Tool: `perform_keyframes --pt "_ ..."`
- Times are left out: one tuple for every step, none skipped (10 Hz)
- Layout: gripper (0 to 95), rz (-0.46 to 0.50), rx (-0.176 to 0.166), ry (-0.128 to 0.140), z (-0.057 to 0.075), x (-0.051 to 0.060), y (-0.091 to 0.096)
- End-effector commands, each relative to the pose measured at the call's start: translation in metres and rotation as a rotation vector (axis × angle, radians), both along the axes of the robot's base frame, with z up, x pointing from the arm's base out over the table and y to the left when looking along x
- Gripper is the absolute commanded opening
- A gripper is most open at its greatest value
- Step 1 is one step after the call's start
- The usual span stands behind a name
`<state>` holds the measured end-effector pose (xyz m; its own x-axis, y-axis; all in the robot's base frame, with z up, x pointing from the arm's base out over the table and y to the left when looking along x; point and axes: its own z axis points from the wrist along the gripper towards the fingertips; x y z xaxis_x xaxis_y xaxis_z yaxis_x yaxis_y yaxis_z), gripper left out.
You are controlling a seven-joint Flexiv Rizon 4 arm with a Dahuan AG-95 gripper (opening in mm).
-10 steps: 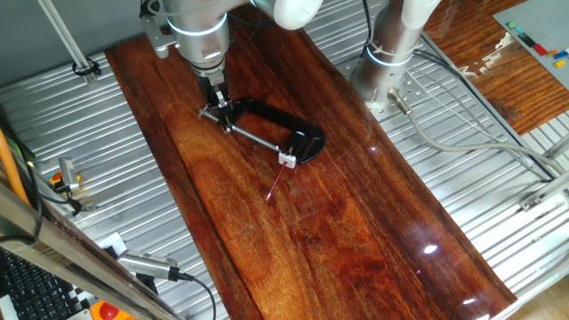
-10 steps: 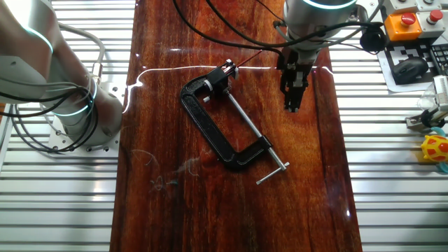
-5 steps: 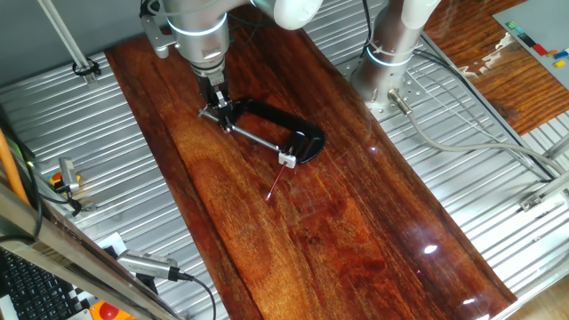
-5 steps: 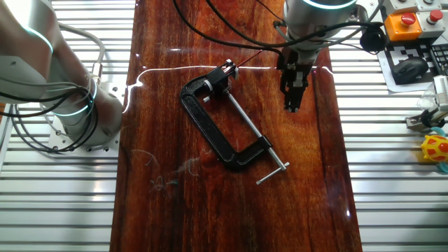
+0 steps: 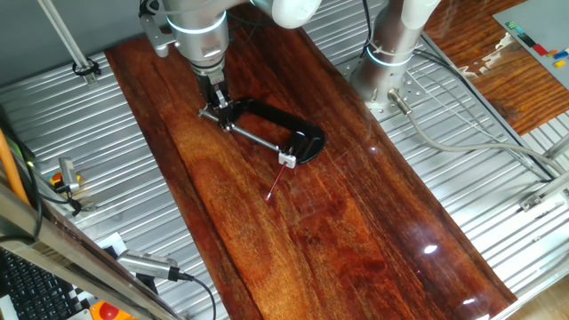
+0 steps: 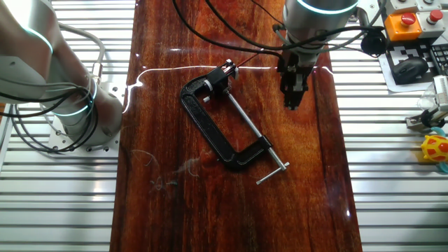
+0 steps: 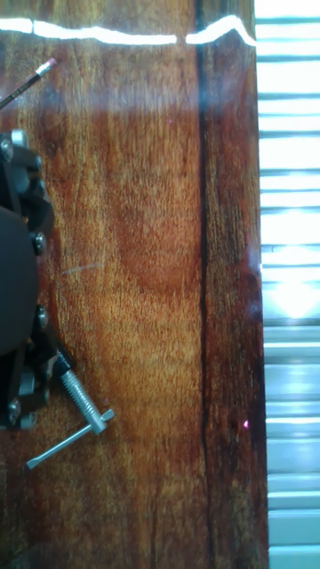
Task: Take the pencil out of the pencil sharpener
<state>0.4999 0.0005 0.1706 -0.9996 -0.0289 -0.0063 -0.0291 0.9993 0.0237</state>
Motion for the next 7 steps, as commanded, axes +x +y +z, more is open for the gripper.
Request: perform_keyframes --pt "0.0 0.0 -0.002 0.0 -0.0006 0.0001 -0.0005" --pt "0.0 0.001 -0.004 0.0 -0.0006 0.0001 -0.0005" --pt "0.0 0.001 -0.005 0.0 -0.0006 0.0001 -0.0005" --pt "0.0 0.001 -0.005 0.0 -0.0006 0.0001 -0.0005" --pt "0.0 0.001 -0.005 0.0 -0.0006 0.0001 -0.0005" --pt "0.0 0.001 -0.006 0.004 -0.0006 0.0001 -0.0005" --pt "0.0 0.002 -0.008 0.004 -0.0007 0.0001 -0.0005"
